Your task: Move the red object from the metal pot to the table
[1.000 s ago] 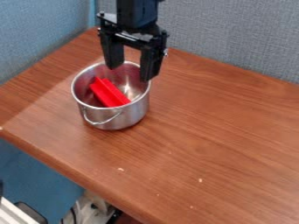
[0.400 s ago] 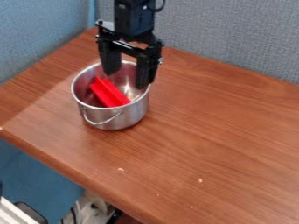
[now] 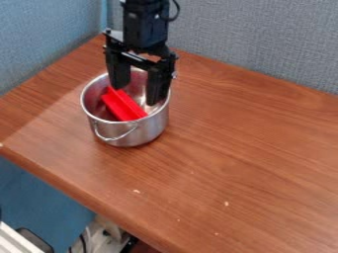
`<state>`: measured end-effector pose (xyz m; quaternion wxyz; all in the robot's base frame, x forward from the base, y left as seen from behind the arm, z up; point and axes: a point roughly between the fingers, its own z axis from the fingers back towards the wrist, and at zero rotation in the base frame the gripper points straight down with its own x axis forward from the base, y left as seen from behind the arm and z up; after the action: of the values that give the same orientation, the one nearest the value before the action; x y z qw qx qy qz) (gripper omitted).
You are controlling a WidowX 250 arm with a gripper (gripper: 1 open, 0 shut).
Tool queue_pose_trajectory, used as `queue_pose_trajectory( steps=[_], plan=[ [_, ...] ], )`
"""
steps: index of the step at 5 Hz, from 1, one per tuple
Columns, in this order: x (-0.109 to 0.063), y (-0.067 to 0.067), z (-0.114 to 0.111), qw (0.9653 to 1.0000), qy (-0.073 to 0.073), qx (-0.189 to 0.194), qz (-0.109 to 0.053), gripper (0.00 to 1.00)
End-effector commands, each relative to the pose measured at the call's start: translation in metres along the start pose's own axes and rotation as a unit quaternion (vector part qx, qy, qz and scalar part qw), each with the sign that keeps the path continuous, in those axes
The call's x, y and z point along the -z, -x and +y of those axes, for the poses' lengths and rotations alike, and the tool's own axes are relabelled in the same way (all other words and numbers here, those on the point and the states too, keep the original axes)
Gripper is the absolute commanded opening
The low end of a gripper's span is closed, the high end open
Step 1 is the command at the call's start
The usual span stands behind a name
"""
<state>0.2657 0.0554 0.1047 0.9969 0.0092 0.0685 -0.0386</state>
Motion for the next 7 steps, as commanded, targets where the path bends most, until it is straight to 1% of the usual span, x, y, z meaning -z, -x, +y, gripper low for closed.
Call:
queue_pose_trajectory(
  steps=[1,3,6,7],
  plan=[
    [-0.003,-0.003,0.015,0.9997,-0.012,-0.015,-0.018,1.0],
    [0.007,-0.005,0.022,0.9994,-0.022,-0.021,-0.015,1.0],
    [0.023,-0.006,0.027,0.999,-0.035,-0.028,-0.003,1.0],
    [0.028,-0.006,0.028,0.9989,-0.037,-0.03,0.001,0.0]
  ],
)
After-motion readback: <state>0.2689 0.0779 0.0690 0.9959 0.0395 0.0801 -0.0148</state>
